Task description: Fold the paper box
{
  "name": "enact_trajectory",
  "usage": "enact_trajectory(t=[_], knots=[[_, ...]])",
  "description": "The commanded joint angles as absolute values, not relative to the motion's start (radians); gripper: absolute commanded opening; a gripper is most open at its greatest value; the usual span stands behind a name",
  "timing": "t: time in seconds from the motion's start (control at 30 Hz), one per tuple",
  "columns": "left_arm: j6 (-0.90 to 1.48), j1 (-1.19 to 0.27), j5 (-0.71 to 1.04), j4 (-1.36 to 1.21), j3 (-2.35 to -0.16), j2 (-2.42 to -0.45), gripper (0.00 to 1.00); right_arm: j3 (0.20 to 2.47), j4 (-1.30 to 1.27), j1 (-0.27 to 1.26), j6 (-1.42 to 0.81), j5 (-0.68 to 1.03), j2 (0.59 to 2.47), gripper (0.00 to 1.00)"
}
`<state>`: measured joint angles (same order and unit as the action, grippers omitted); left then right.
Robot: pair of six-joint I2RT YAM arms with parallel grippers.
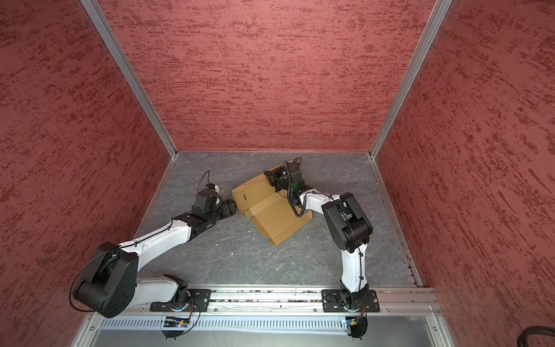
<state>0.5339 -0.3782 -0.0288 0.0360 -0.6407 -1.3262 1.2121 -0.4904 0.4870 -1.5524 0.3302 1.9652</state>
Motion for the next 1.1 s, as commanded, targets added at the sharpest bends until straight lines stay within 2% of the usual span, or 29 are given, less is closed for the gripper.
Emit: enact_trajectory(t=[0.0, 0.3, 0.4, 0.6, 0.83, 1.07], knots=[[0.515, -0.388, -0.037, 0.011, -0.680, -1.311, 0.75, 1.198, -0.537, 0.486, -1.581, 0.328, 1.927, 0.07], [0.455, -0.332, -0.022, 0.189, -0.784, -1.174, 0.78, 1.193, -0.546, 0.486, -1.582, 0.328, 1.931, 0.07], [0.442, -0.306, 0.038, 0.217, -0.830, -1.178, 0.81, 1.191, -0.543, 0.486, -1.581, 0.325, 1.927, 0.07], [0.448, -0.270, 0.197, 0.236, -0.914, -1.266, 0.81, 1.190, -0.548, 0.486, -1.579, 0.324, 1.925, 0.06], [0.443, -0.263, 0.311, 0.298, -0.981, -1.381, 0.75, 1.190, -0.541, 0.486, -1.582, 0.323, 1.927, 0.06], [0.442, -0.235, 0.324, 0.337, -0.973, -1.369, 0.71, 1.192, -0.536, 0.485, -1.582, 0.321, 1.928, 0.06]])
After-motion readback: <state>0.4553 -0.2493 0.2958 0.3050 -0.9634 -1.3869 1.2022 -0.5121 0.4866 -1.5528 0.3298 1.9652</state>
